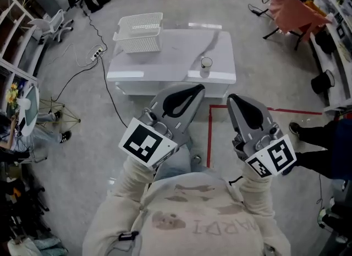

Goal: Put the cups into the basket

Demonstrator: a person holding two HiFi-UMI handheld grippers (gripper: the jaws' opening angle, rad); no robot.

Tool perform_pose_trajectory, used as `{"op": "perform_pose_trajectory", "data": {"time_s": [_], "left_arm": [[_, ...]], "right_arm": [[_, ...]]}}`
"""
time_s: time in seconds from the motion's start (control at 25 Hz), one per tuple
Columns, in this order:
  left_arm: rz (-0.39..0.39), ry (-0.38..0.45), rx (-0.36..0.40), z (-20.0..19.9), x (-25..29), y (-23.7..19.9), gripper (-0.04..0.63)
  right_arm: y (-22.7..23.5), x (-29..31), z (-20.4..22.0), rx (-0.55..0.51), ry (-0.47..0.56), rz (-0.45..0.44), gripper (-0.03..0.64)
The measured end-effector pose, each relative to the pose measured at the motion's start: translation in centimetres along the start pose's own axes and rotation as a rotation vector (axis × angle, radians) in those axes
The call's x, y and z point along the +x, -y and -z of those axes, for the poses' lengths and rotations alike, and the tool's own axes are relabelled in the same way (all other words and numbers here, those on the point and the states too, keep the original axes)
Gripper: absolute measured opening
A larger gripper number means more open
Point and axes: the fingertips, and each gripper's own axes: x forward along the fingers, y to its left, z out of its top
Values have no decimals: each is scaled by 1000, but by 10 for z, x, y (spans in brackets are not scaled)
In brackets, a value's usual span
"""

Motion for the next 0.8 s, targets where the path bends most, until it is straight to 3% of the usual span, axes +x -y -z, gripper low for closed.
{"op": "perform_pose_trajectory", "data": {"time_s": [0.32,0.8], "left_arm": [[51,-6,-13,10,68,-59,2],[141,-14,11,13,146,-186,2]], "right_arm": [[74,53,1,-1,-4,46,26],[166,183,10,23,-36,94,26]]}}
